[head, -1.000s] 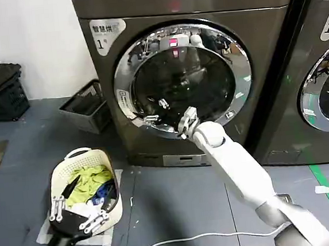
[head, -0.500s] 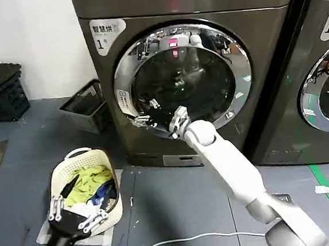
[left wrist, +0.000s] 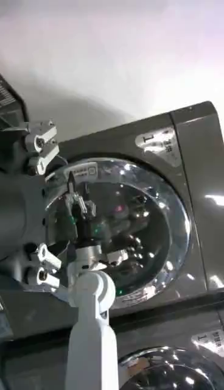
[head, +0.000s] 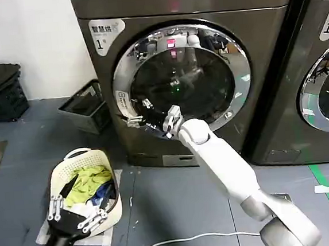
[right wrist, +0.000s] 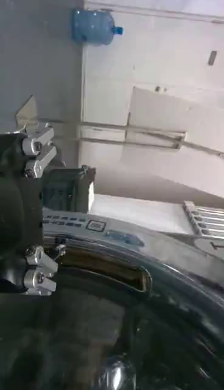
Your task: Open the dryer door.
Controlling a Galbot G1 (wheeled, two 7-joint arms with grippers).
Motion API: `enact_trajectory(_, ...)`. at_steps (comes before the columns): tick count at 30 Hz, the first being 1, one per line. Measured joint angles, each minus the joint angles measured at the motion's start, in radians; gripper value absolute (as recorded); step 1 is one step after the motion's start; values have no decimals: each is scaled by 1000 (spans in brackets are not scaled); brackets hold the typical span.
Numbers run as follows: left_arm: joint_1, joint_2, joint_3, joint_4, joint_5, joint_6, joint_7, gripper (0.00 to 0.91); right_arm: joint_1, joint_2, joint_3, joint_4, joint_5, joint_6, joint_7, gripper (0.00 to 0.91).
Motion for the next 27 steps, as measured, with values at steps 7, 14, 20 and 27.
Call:
enact_trajectory(7, -2, 1, -2, 0, -2, 0, 0, 907, 0, -5, -4, -1, 1, 11, -53, 907)
enact_trajectory(14, -15, 10, -22, 0, -23, -1, 0, 907, -5, -36, -21, 19, 38, 43, -128, 907)
enact_trajectory(20, -38, 33, -67, 0, -96, -3, 13, 907, -16, -73, -43, 48, 84, 75, -187, 907)
enact_trajectory(27, -79, 65, -161, 41, -198, 10, 58, 907, -25, -114, -65, 74, 147, 117, -278, 907)
